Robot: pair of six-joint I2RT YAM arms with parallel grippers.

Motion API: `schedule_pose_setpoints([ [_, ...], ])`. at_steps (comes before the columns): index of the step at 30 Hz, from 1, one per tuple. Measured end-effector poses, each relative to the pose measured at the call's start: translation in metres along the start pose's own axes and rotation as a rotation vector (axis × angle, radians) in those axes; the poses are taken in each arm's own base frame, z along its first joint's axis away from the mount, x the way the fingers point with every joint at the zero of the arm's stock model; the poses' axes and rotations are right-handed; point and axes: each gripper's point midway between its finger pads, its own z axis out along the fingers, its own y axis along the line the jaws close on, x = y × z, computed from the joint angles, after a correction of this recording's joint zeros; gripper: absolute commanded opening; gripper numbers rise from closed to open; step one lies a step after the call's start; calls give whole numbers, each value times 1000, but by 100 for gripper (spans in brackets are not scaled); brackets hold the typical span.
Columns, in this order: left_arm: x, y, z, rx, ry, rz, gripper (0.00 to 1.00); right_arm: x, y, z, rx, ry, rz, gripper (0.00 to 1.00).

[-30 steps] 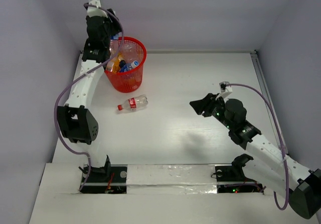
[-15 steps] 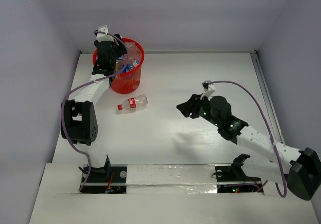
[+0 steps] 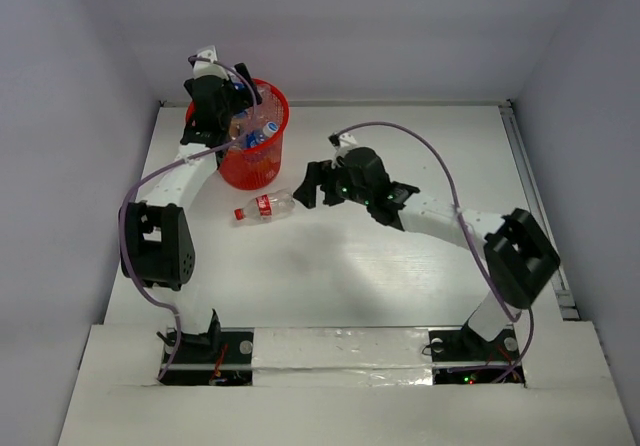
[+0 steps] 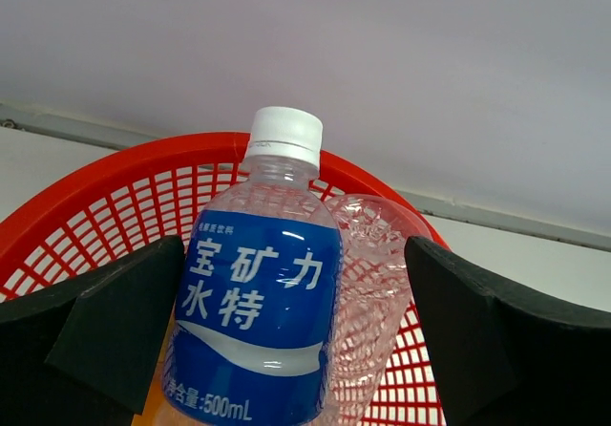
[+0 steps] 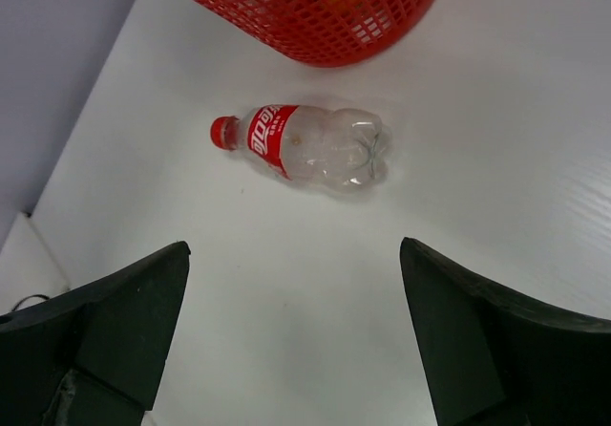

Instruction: Put the plastic bottles in the bin

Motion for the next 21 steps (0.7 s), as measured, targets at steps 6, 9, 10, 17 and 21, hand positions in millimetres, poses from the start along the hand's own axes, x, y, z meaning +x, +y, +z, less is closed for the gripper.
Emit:
schedule_pose_setpoints([
  [6,-26,-9,-21,23,-27,-19,99,16,-8,57,-8,134,-123,99],
  [9,-59,-18,-44,46,-87,-50,99,28,-13,76,-26,200,-183,99],
  [10,-71,-22,-52,56,-111,-64,99,34,-16,82,-30,224,-199,99],
  [17,-107,-27,-133,98,-196,-226,92,52,-27,115,-29,311,-227,99],
  [21,-49,-10,-180,100,-120,-336,89,58,-32,120,-12,324,-201,99],
])
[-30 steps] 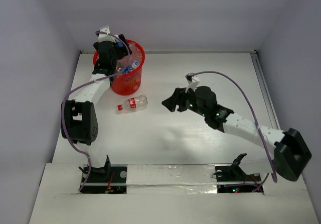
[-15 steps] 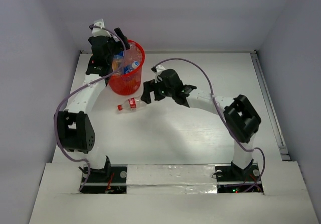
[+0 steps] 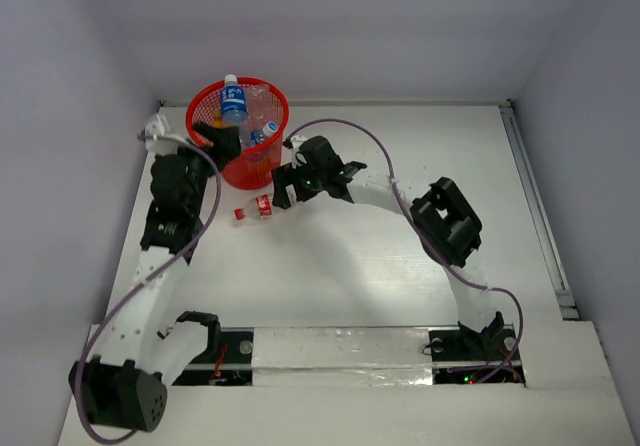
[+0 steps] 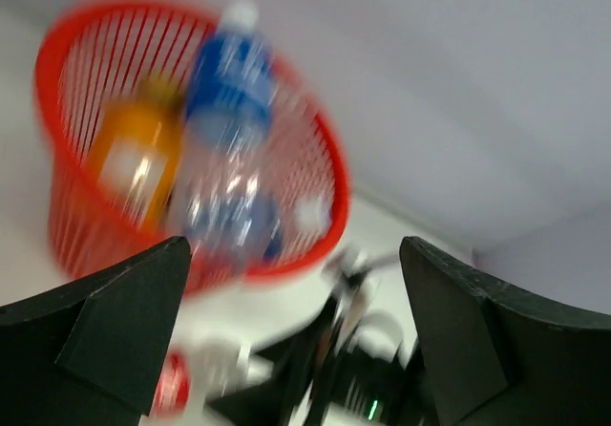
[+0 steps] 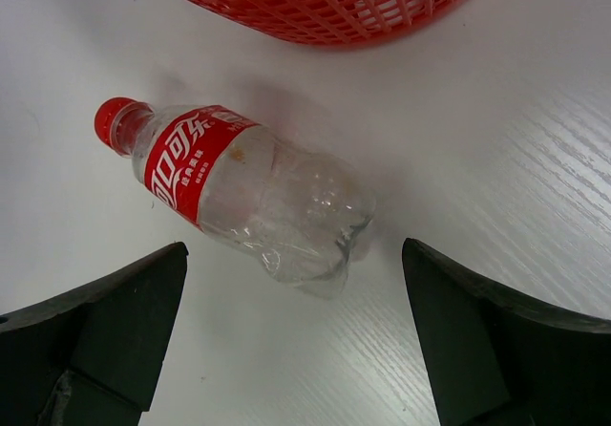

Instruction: Put the plastic bottles in the bin

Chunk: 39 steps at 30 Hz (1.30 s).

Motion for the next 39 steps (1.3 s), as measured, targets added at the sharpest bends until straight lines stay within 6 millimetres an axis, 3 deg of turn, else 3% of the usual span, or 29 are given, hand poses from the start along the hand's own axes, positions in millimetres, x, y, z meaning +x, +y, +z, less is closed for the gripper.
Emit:
schedule_pose_setpoints([
  [4,69,53,-51,-79,100,-89,89,-3,3,1,-6,-14,18,98],
  [8,126,104,-84,-210,194,-133,92,-1,13,5,-31,-35,21,96],
  [17,188,167,-113,-413,275,-211,99,60,57,4,-143,15,35,95],
  [22,199,176,-112,-455,300,-230,99,71,87,-31,-219,-11,38,95],
  [27,210,179,-107,-459,317,-245,99,42,102,-60,-267,-129,28,95],
  [30,220,176,-102,-441,351,-248,99,38,100,-66,-267,-158,35,95],
  [38,265,158,-86,-398,499,-187,99,82,84,-69,-243,-105,94,94],
  [39,266,155,-81,-391,503,-183,93,85,84,-72,-245,-102,102,94],
])
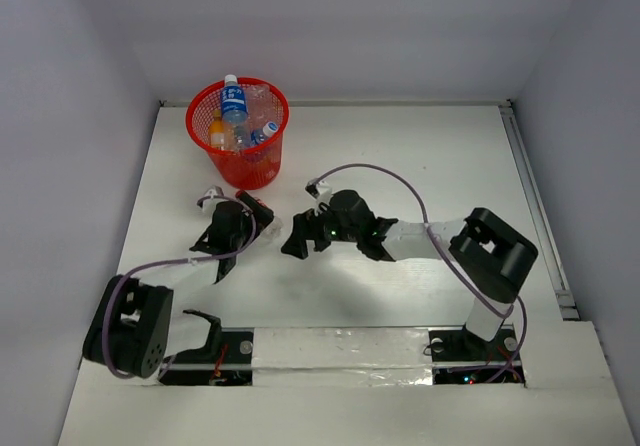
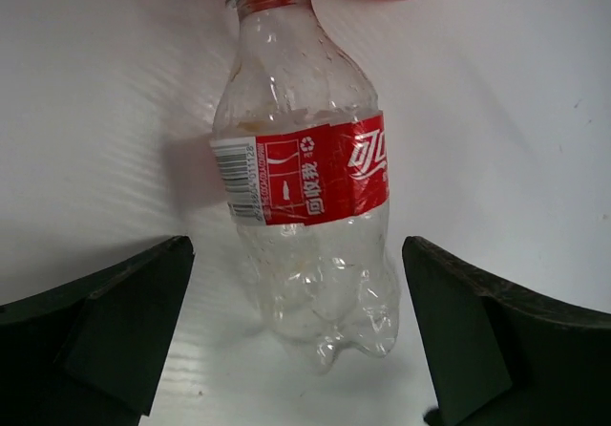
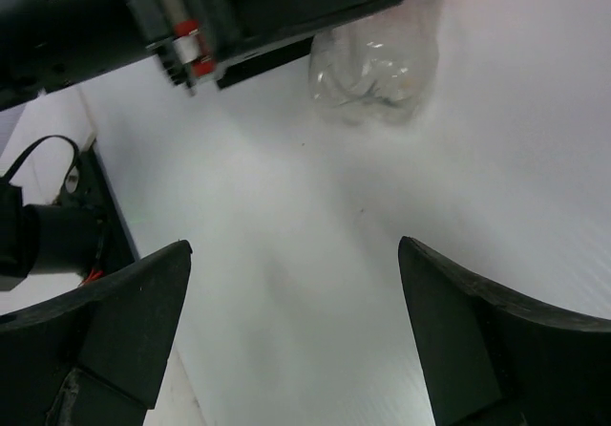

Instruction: Put the plastic bottles in the bin

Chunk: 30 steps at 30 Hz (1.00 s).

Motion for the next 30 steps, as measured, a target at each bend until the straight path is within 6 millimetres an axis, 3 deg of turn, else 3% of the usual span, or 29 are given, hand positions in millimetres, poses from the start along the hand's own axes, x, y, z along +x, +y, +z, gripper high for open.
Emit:
schedule_pose_setpoints([
  [2,1,-6,8,-9,2,18,83,2,3,-7,-10,-9,8,94],
  [3,1,-9,11,-12,0,28,69,2,6,-13,-16,-16,11,94],
  [5,0,-13,14,-17,-7,39,56,0,12,-23,-28,-31,15,94],
  [6,0,-13,14,-19,-13,44,43,-2,17,-29,-37,-44,15,94],
  [8,-4,-14,13,-20,-33,46,37,-8,26,-41,-55,-71,11,94],
  [13,-22,-22,-10,-3,-102,66,36,-36,53,-73,-104,-170,-12,94],
  [21,-66,-62,-102,181,-236,78,37,-69,81,-114,-139,-289,-50,94],
  [23,-88,-77,-125,190,-281,103,38,-72,84,-119,-147,-304,-54,94],
  [26,-138,-117,-160,194,-387,144,40,-71,84,-120,-147,-305,-55,94],
  [30,-202,-165,-173,144,-512,217,42,-67,81,-120,-142,-295,-51,94],
])
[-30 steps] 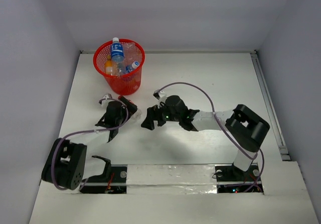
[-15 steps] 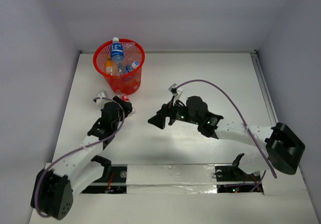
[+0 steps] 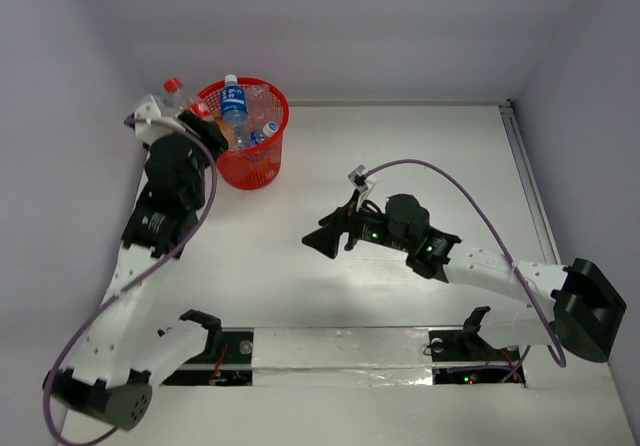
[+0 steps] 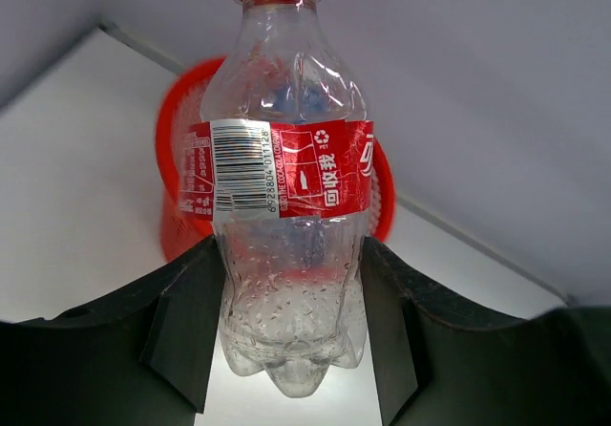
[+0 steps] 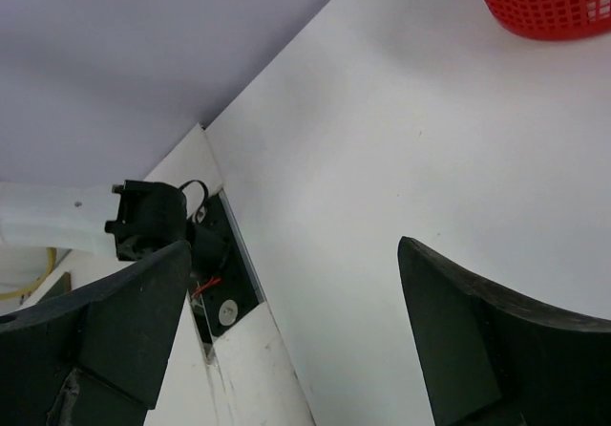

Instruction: Put the plastic bottles in the bin

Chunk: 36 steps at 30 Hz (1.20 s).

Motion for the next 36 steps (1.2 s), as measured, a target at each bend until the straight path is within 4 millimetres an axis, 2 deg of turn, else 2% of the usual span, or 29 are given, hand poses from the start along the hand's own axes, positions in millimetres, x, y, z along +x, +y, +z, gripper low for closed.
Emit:
schedule_pose_setpoints([
  [2,-19,-2,26,-56,-25,55,42,4,-2,-2,4,6,2,94],
  [3,-25,-2,33,-70,-36,66,43,6,-3,-4,6,9,3,94],
  [5,-34,5,66,-144,-31,133,43,11,-4,-8,9,14,5,94],
  [9,-23,22,116,-246,18,257,45,9,-1,-15,5,2,1,94],
  [12,-5,39,137,-290,69,336,45,5,1,-19,1,-12,-3,94],
  [18,11,57,165,-313,134,401,45,3,2,-20,2,-22,-6,94],
  [25,33,64,181,-300,197,457,48,6,-1,-18,12,-15,-6,94],
  [29,53,70,190,-295,245,476,60,6,-2,-18,17,-15,-5,94],
  [30,55,70,191,-292,251,477,68,6,-3,-18,18,-15,-5,94],
  [32,55,70,191,-290,251,471,75,6,-3,-18,21,-17,-5,94],
  [33,54,69,191,-288,244,467,84,5,-3,-18,22,-18,-5,94],
  [36,53,68,189,-283,231,455,94,6,-4,-17,25,-16,-4,94],
])
